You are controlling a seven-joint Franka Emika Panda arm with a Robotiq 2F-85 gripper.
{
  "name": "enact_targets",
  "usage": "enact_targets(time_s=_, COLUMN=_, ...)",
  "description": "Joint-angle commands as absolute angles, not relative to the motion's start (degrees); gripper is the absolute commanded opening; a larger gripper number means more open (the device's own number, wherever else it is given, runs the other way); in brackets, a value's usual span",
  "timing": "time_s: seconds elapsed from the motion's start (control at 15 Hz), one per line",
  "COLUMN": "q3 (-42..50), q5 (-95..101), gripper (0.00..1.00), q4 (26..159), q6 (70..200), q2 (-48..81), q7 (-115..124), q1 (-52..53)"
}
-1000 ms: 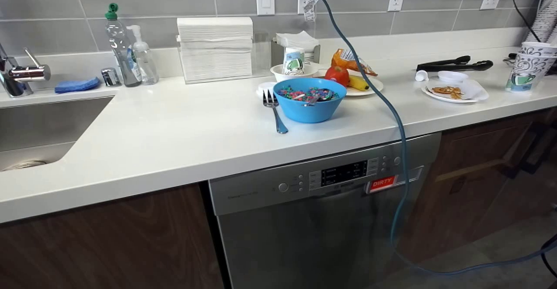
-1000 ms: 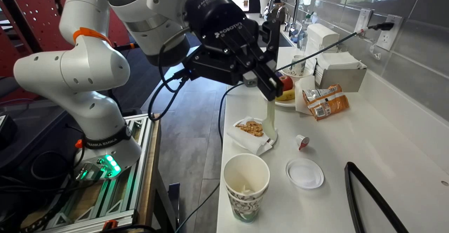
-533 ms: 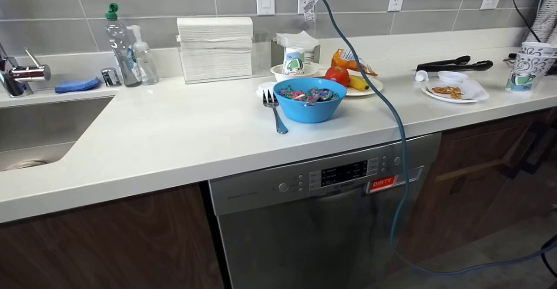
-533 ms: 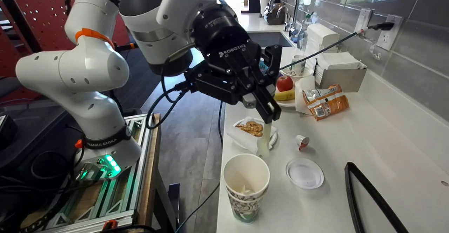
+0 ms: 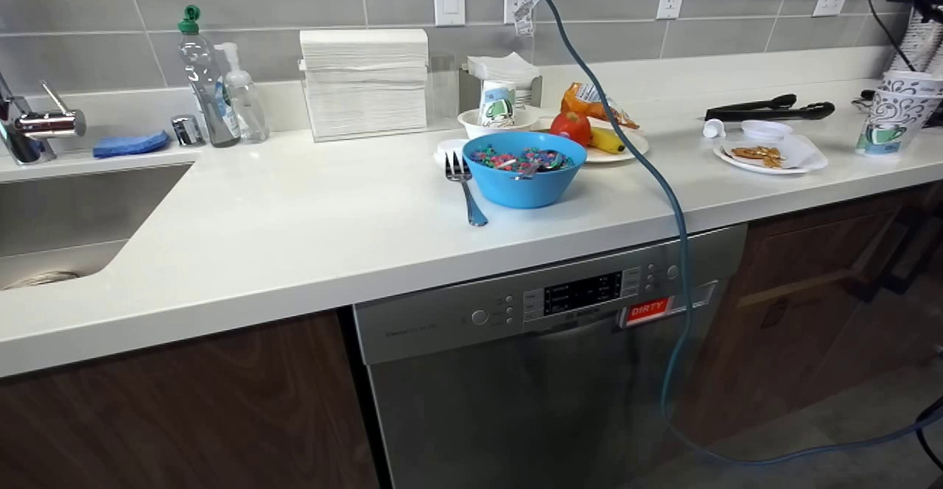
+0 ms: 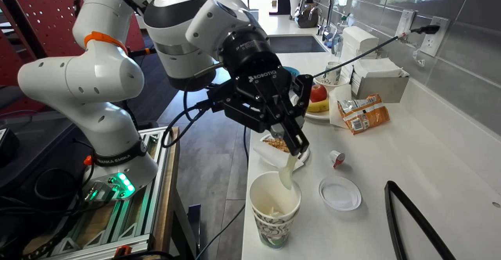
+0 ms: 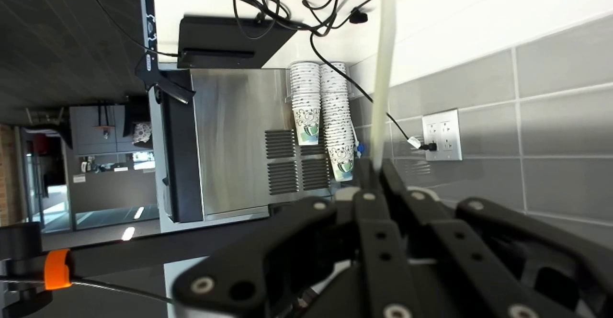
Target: Move the fork from the bowl to the cup
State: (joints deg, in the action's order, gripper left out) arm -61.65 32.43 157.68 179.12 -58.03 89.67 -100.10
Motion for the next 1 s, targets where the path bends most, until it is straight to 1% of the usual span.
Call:
enact_targets(time_s=0.0, q3=-64.5, q5=35.5, gripper=0.01, q4=157.7, q6=176.8, q2=-58.9, q7=92.8, q1=-100.9)
enact_targets(time_s=0.33, q3=-68.2, q5=37.0, gripper=0.01, q4=157.9, q6=174.9, q2=-57.6, q7=95.3, q1=-100.9)
enact_targets(time_s=0.93, q3=-74.3, q5=39.4, gripper=0.01, q4=158.3, q6=175.7, q2=-58.2, q7=102.5, q1=-102.2)
